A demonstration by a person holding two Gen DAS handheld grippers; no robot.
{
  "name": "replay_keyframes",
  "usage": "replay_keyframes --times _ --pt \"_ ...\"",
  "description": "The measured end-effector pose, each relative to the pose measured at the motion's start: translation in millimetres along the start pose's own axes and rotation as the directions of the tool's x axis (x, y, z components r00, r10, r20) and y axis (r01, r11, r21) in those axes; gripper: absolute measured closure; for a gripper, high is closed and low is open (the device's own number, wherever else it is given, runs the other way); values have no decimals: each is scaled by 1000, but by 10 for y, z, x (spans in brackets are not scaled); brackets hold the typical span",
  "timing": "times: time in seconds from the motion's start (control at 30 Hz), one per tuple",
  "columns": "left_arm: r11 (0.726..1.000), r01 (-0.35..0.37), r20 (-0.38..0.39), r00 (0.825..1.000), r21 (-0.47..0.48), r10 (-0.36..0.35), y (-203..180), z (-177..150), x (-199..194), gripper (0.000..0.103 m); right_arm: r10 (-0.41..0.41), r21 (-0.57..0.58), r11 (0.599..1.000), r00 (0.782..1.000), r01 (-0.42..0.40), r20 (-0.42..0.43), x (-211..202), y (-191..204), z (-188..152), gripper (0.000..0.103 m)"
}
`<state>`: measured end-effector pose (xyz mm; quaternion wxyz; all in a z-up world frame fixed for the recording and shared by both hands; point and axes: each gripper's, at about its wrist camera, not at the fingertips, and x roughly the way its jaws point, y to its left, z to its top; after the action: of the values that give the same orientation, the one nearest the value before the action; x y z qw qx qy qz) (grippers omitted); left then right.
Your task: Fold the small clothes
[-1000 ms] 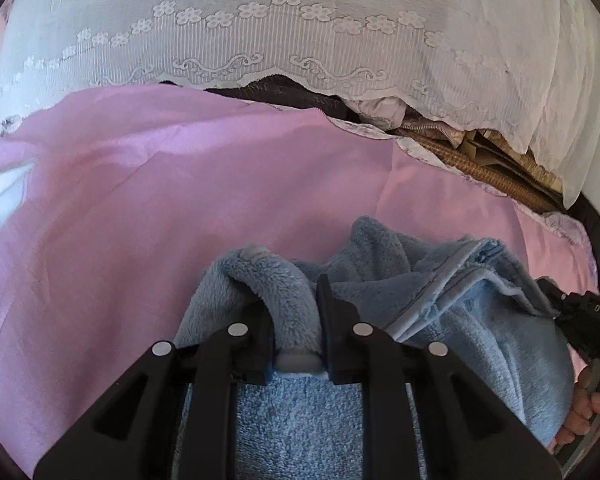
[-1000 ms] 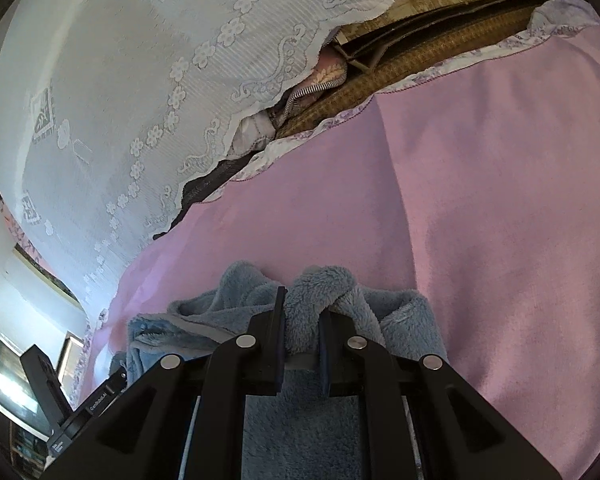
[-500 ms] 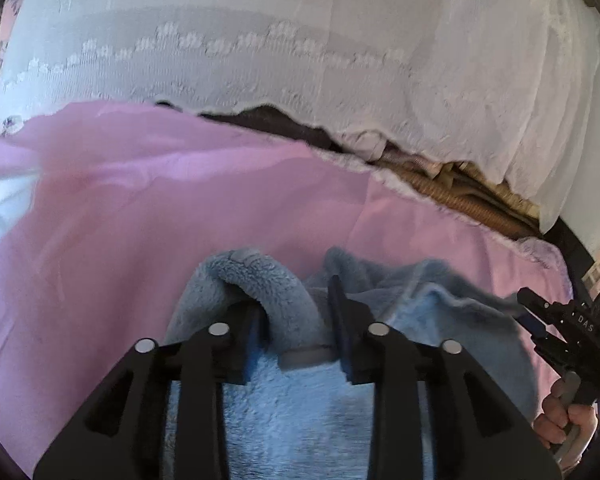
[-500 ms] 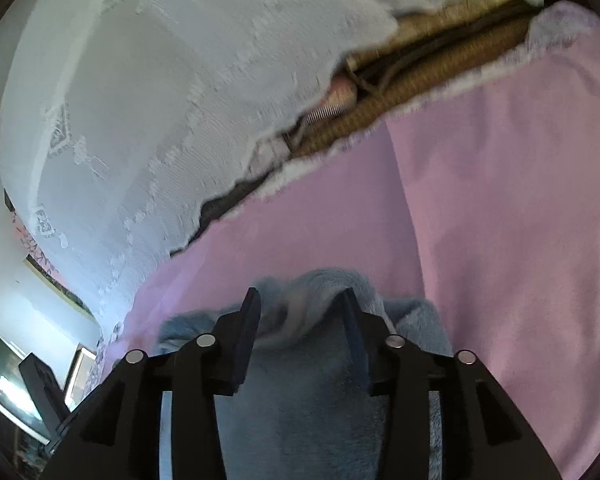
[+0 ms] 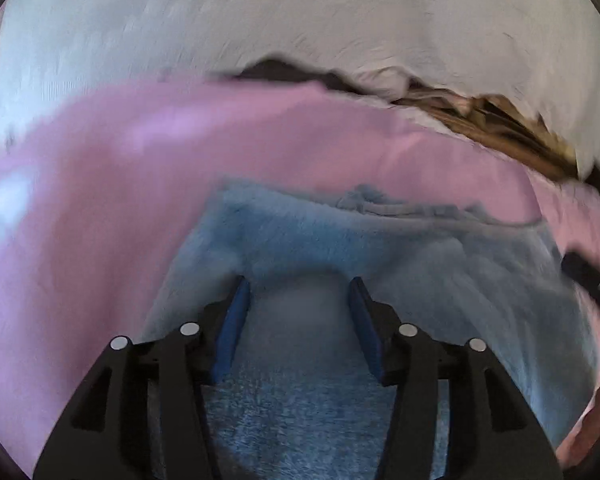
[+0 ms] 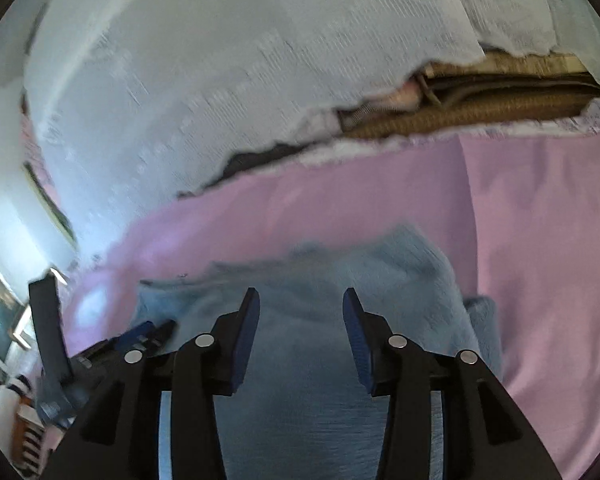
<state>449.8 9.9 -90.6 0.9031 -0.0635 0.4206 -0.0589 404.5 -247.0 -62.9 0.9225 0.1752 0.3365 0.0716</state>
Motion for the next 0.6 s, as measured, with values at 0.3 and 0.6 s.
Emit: replay_keyframes --times 0.3,0.6 --pt "992 36 65 997 -117 -28 209 114 -253 57 -31 115 993 999 36 -40 124 -293 -77 58" --pt "999 16 68 997 28 -18 -114 14 -230 48 43 19 999 999 -43 -27 18 108 -121 51"
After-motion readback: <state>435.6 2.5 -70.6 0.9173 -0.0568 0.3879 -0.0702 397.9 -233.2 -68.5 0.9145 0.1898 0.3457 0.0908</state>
